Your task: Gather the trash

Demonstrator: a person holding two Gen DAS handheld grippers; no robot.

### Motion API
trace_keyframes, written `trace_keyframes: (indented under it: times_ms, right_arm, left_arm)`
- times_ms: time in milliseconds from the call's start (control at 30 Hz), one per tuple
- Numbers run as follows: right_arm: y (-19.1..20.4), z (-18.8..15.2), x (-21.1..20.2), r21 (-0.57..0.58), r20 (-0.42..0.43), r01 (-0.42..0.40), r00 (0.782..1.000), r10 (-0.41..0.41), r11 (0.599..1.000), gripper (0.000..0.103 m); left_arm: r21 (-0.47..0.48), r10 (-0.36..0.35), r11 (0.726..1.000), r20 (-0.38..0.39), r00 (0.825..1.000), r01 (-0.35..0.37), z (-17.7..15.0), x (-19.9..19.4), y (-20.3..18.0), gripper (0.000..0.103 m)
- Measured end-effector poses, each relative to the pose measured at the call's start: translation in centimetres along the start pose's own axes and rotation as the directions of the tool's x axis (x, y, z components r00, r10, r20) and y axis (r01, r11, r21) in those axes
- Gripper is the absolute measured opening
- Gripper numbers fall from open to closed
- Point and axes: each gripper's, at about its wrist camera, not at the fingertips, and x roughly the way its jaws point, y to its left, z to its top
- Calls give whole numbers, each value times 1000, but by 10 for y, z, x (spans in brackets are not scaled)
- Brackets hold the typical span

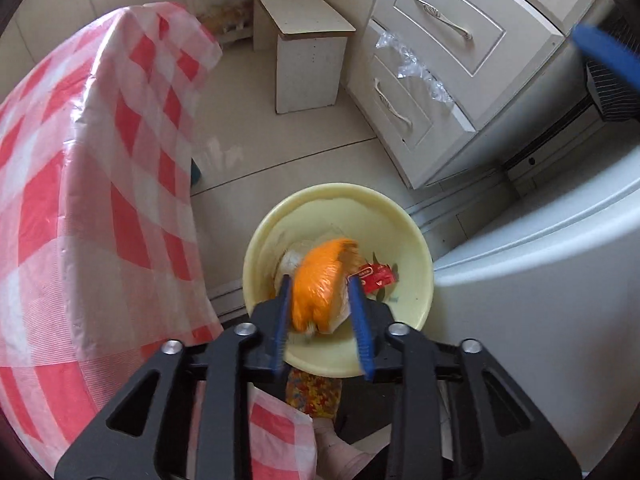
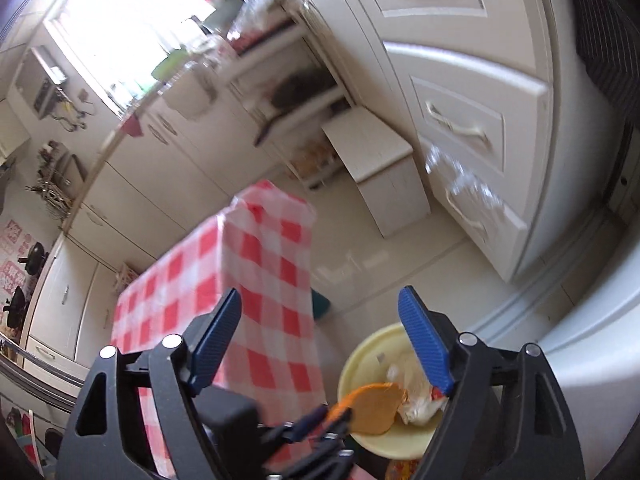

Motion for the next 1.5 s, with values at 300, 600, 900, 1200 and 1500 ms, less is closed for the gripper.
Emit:
trace_keyframes:
  times_ms: [300, 600, 900, 1200, 1500]
  right_arm:
    - [25, 11, -23, -23, 127, -14, 992, 17, 1000, 88]
    - [100, -24, -60, -170, 227, -13, 973, 52, 985, 94]
    - [171, -141, -108, -345, 238, -21, 965, 109, 938, 96]
    - [223, -223, -207, -510, 242, -26, 955, 173, 860, 96]
    - [245, -282, -255, -514, 240, -70, 945, 222, 855, 96]
  left_arm:
    - [19, 164, 985, 196, 967, -171, -27, -80, 31, 74]
    - [-46, 344, 935, 373, 862, -353, -105, -202, 96, 85]
    - [-258, 481, 877, 456, 749, -406, -211, -319, 179, 95]
    - [-305, 489, 871, 469, 735, -385, -301, -382, 208, 95]
    - [-331, 531, 847, 489, 692, -416, -347, -413, 196, 95]
